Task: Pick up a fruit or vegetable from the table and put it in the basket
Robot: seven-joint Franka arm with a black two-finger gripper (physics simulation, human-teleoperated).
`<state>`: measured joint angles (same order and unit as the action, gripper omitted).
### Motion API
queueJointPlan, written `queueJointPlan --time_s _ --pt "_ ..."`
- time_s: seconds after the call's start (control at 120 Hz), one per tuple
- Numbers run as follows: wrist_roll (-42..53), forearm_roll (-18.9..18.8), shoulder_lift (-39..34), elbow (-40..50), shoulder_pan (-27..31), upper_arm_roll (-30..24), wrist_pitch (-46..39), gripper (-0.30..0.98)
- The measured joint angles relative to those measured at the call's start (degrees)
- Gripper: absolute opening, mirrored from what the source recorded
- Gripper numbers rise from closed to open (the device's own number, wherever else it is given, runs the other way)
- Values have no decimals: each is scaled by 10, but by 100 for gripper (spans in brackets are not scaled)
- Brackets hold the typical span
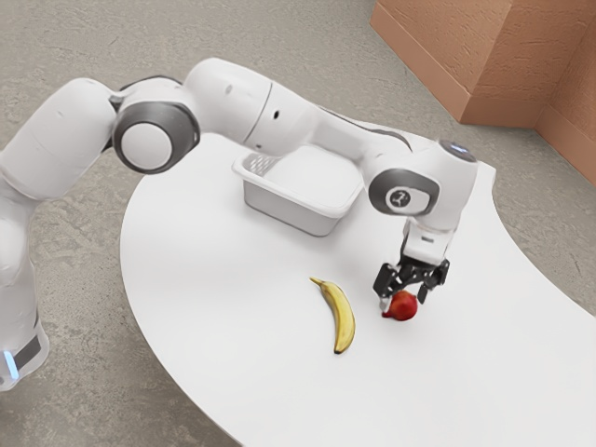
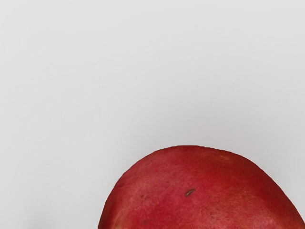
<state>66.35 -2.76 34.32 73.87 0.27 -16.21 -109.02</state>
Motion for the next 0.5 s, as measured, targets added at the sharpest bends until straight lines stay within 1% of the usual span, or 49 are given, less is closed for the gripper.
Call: queueJointPlan --time_s 0.233,0.358,0.5 --pt "1 16 13 -4 1 0 -7 69" --pt "1 46 13 -7 1 0 -16 69" --pt "1 65 13 -8 1 0 -22 69"
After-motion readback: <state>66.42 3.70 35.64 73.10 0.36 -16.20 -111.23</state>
